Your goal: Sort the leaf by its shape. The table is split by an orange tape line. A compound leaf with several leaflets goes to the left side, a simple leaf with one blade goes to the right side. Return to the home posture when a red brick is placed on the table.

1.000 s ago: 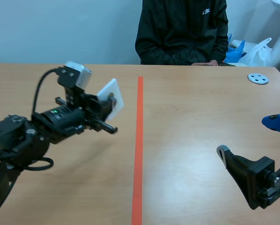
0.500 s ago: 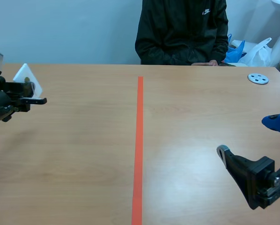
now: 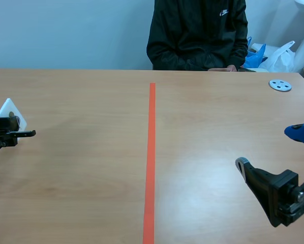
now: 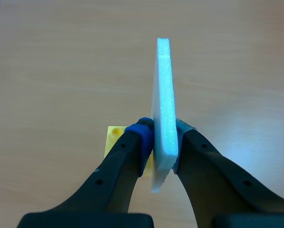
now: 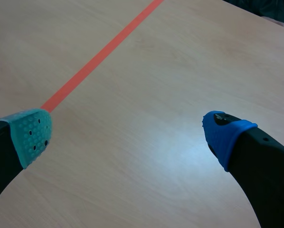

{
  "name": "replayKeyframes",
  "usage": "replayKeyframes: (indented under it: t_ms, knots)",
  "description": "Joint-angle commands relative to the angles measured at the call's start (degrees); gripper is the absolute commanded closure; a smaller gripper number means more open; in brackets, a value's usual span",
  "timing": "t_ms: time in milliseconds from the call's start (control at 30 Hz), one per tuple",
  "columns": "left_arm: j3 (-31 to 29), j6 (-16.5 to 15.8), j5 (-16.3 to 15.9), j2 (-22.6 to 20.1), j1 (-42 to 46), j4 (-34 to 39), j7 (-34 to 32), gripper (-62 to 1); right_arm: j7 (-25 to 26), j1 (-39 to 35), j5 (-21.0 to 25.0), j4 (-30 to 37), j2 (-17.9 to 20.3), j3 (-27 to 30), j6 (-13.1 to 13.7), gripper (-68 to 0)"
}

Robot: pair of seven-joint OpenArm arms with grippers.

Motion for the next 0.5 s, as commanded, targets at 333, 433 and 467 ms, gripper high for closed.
replayKeyframes:
  t_ms: [333,433,467]
  knots:
    - [-0.48,0.24,-1.86,0.74,-4.9,-7.78,-5.29,-3.2,0.83,0.48,0.22,0.55,0.09,0.57,-0.24,-67.9]
    - [-0.46,0.24,-1.62,0.72,-4.9,-8.13,-5.05,-3.2,0.85,0.48,0.22,0.55,0.09,0.57,-0.24,-67.9]
    - [-0.46,0.24,-1.62,0.72,-4.87,-8.15,-4.83,-3.2,0.85,0.48,0.22,0.55,0.09,0.57,-0.24,-67.9]
